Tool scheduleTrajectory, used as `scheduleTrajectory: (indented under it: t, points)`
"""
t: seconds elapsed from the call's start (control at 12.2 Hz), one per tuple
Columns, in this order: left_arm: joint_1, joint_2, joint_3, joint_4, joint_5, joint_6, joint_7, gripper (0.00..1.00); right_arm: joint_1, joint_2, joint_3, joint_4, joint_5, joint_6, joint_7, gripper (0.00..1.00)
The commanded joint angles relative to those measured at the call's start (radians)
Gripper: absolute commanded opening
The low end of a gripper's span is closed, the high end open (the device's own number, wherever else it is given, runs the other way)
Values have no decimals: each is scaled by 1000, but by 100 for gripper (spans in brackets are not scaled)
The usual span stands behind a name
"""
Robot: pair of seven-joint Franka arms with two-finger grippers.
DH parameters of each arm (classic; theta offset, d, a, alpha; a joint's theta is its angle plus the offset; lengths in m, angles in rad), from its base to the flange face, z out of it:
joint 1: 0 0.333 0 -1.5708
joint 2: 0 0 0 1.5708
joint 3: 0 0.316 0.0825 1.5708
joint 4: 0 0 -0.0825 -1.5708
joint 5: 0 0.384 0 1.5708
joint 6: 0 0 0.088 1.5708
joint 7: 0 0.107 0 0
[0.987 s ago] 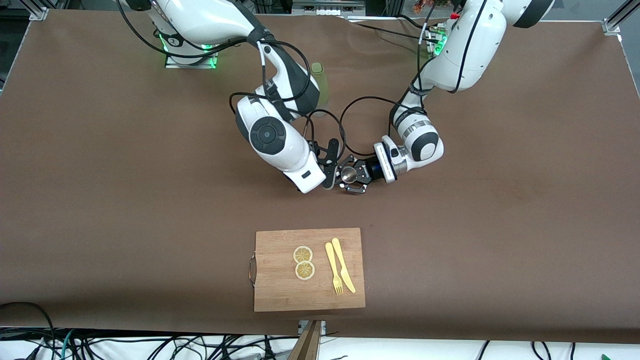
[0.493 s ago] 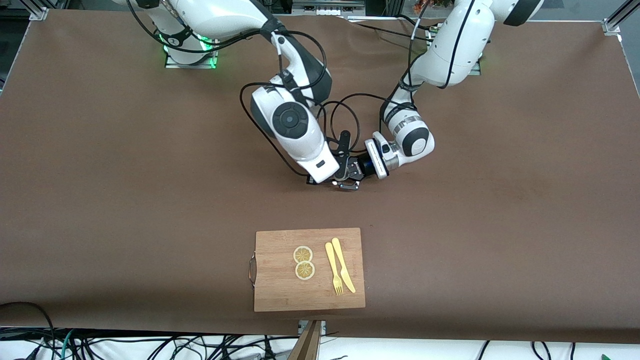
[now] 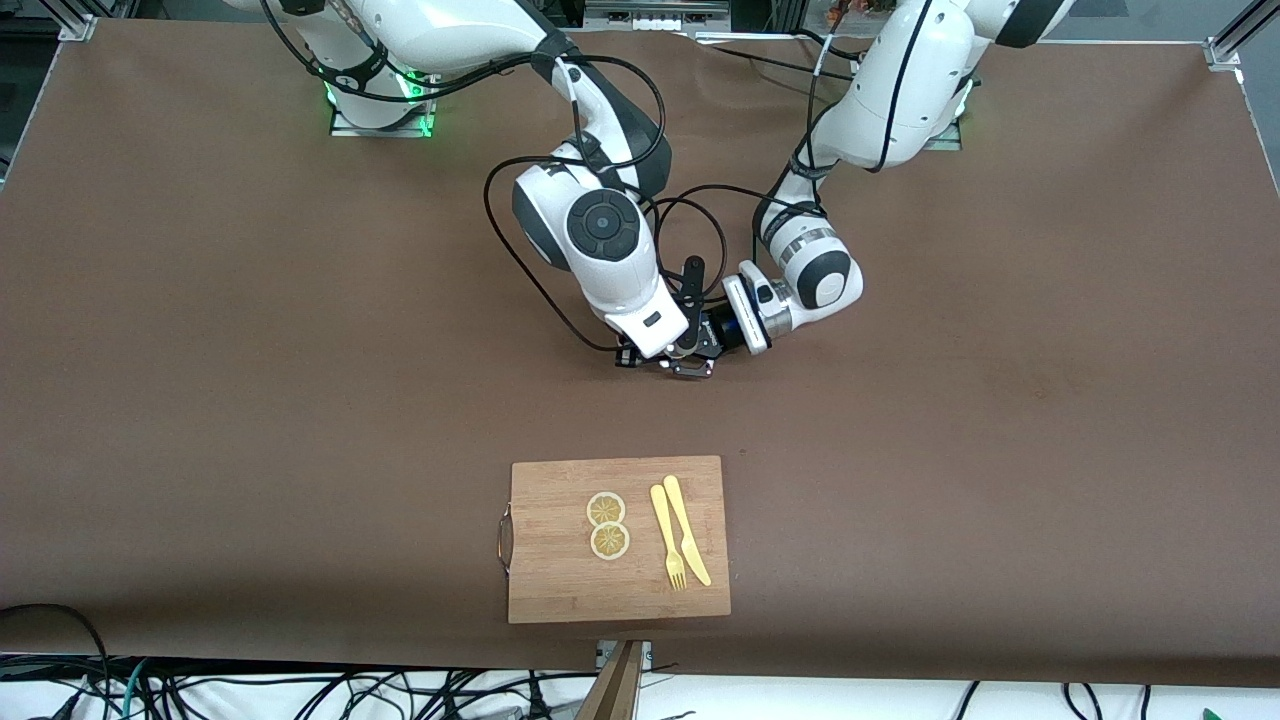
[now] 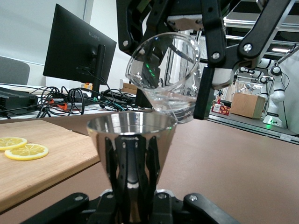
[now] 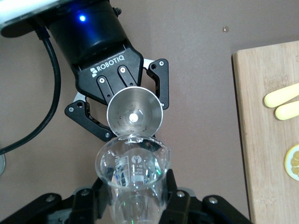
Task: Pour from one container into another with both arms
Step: 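Tilt the beaker with the right gripper, pouring into the jigger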
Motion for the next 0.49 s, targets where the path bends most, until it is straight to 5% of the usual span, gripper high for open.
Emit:
scheduleTrajectory:
  t: [0.0,0.41]
  points:
    - [-23,7,9,14,-47,16,52,0,15,-11,-8,-11,-45,5,16,27]
    - [-23,11,9,14,-47,16,52,0,44,-10,-8,-12,-134,5,52,27]
